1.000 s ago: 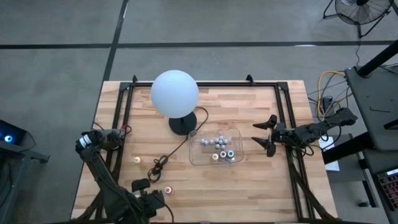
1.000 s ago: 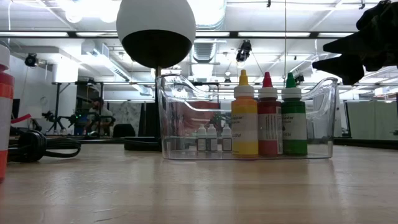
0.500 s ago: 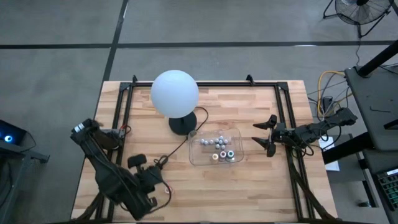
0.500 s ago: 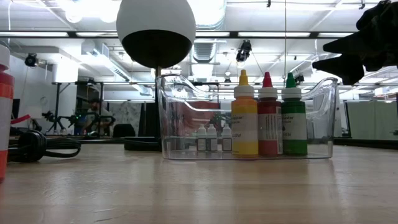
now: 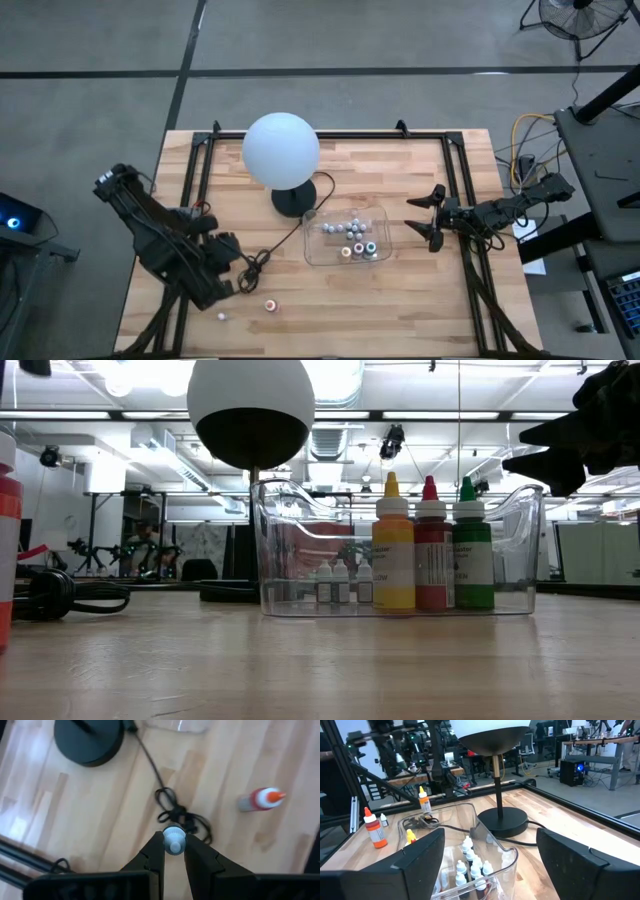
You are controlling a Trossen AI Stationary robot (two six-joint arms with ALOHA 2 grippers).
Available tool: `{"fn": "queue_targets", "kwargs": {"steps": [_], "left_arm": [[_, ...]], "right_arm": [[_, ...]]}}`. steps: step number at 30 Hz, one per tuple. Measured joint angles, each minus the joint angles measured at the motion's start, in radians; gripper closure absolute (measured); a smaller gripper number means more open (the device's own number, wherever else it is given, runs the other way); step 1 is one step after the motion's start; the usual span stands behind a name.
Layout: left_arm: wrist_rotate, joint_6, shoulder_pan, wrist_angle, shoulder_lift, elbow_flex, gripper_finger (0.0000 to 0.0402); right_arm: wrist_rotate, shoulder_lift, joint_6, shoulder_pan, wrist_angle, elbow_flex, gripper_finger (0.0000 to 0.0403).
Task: Pick & Place food coloring
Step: Put the small green food coloring bottle into the transparent bin
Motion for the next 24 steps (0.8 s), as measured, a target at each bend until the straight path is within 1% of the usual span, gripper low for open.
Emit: {"fn": "queue_targets", "kwargs": {"steps": [5, 10, 13, 18, 21, 24], "left_arm": [[-0.001, 0.006, 0.013, 0.028, -0.079, -0.123, 0.0369], [-0.001, 0.000, 0.014, 0.101, -0.096, -0.168, 0.0370], [-0.001, 0.002, 0.031, 0.156, -0.076, -0.165, 0.0370], [-0.001, 0.011, 0.088, 0.231, -0.005, -0.128, 0.0370], [-0.002, 0.031, 0.134, 0.257, 0.057, -0.082, 0.0370], [-0.002, 0.054, 0.183, 0.264, 0.128, -0.010, 0.0370]], "right_arm": [[0.000, 0.000, 0.000, 0.000, 0.000, 0.000, 0.0092], [0.000, 0.000, 0.000, 0.000, 0.000, 0.000, 0.0097], [0.000, 0.000, 0.000, 0.000, 0.000, 0.000, 0.0101], [0.000, 0.000, 0.000, 0.000, 0.000, 0.000, 0.0098], [0.000, 0.000, 0.000, 0.000, 0.000, 0.000, 0.0094], [0.000, 0.000, 0.000, 0.000, 0.000, 0.000, 0.0092]]}}
